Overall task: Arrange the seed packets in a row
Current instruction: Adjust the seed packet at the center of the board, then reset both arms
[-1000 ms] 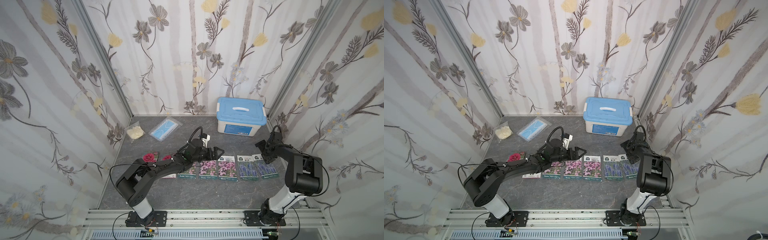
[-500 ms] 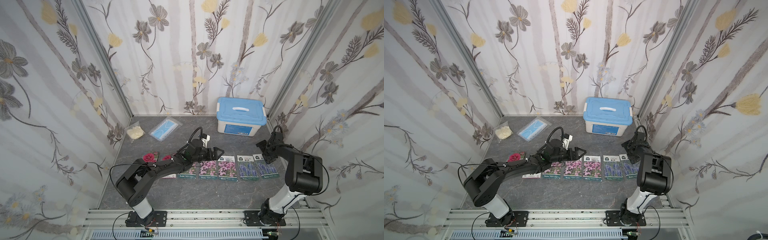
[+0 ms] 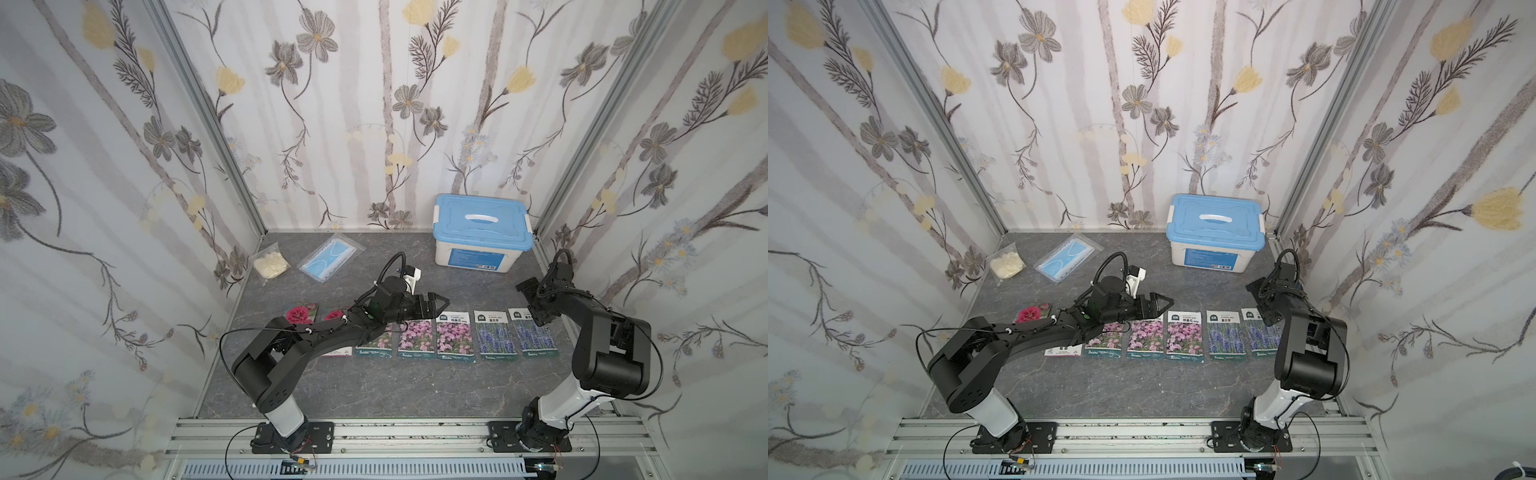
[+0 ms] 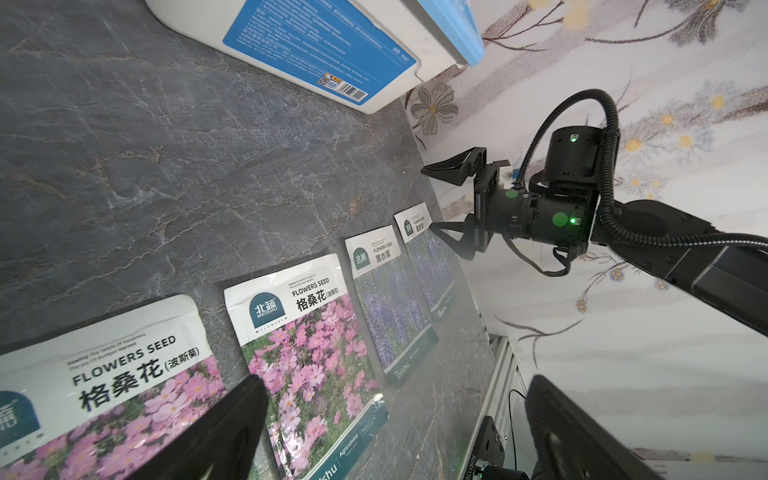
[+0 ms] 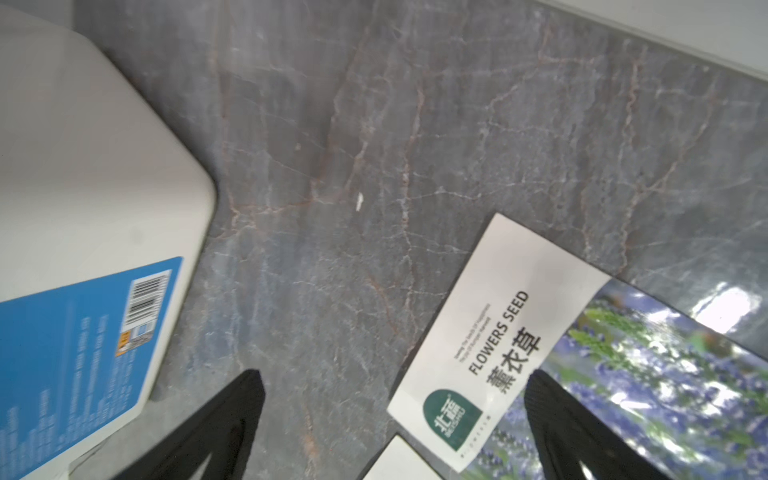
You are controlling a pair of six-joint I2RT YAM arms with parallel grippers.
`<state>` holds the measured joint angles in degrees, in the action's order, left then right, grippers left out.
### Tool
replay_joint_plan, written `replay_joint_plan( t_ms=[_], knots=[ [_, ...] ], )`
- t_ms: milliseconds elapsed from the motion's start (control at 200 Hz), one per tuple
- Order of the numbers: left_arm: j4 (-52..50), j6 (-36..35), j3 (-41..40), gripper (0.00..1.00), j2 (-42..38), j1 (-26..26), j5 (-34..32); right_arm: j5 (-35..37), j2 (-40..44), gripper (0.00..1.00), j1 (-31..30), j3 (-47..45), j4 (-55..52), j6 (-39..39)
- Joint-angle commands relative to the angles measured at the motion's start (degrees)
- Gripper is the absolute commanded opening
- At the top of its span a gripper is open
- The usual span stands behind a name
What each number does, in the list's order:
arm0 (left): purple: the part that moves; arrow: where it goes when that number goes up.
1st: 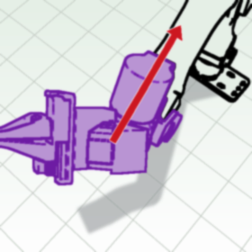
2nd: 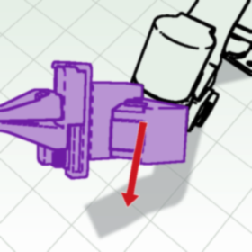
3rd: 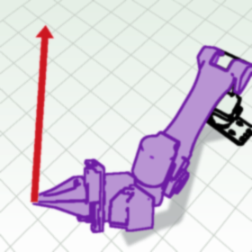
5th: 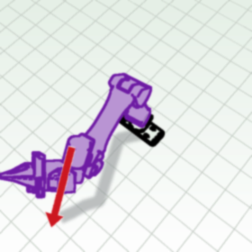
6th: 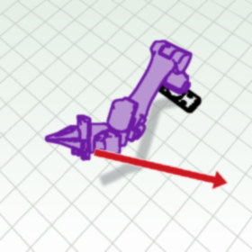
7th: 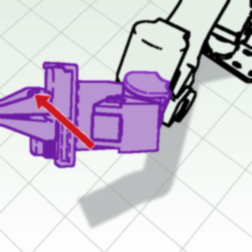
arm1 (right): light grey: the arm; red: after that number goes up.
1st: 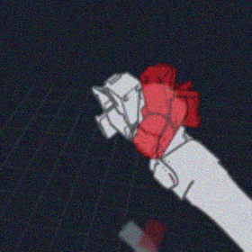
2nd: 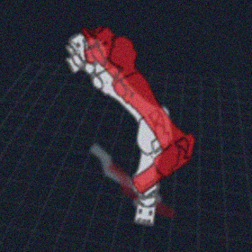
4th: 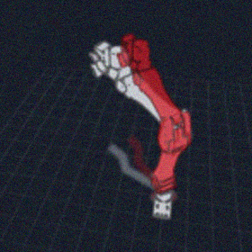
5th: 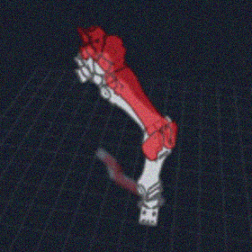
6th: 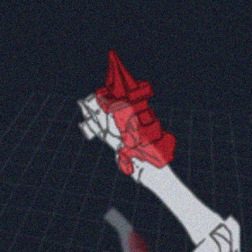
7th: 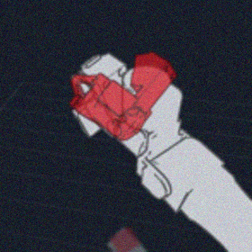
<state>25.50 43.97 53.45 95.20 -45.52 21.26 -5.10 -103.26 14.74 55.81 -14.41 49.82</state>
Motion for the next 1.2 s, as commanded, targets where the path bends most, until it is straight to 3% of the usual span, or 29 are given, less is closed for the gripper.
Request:
replay_joint_plan(
  t_ms=[0,290,565,824,984,1074,1194],
  knots=[
    [1.13,0.07,0.63,1.0,0.08,0.12,0.54,-0.96,2.18,1.0,0.26,0.96,-0.02,-0.77],
    [-1.97,-1.47,1.11,1.0,-0.77,-0.43,-0.97,-1.21,5.44,1.0,2.13,-0.97,-0.56,-4.09],
    [-16.85,-8.86,3.69,1.0,-8.5,1.48,-4.25,-1.85,15.98,1.0,1.49,-5.62,3.49,-13.44],
    [-29.6,-11.63,-1.89,1.0,-22.01,17.94,-7.41,1.17,26.75,1.0,-6.2,-9.86,13.59,-24.7],
    [-33.57,-12.36,-6.28,1.0,-29.41,31.56,-11.82,0.6,25.8,1.0,-6.83,-11.48,21.69,-27.08],
    [-36.56,-15.55,-7.9,1.0,-31.59,37.12,-19.58,2.38,25.25,1.0,-6.68,-15.63,28.96,-30.1],
    [-38.1,-18.8,-9.24,1.0,-33.23,40.65,-33.13,1.95,22.77,1.0,-5.44,-21.88,42.13,-30.81]
  ],
)
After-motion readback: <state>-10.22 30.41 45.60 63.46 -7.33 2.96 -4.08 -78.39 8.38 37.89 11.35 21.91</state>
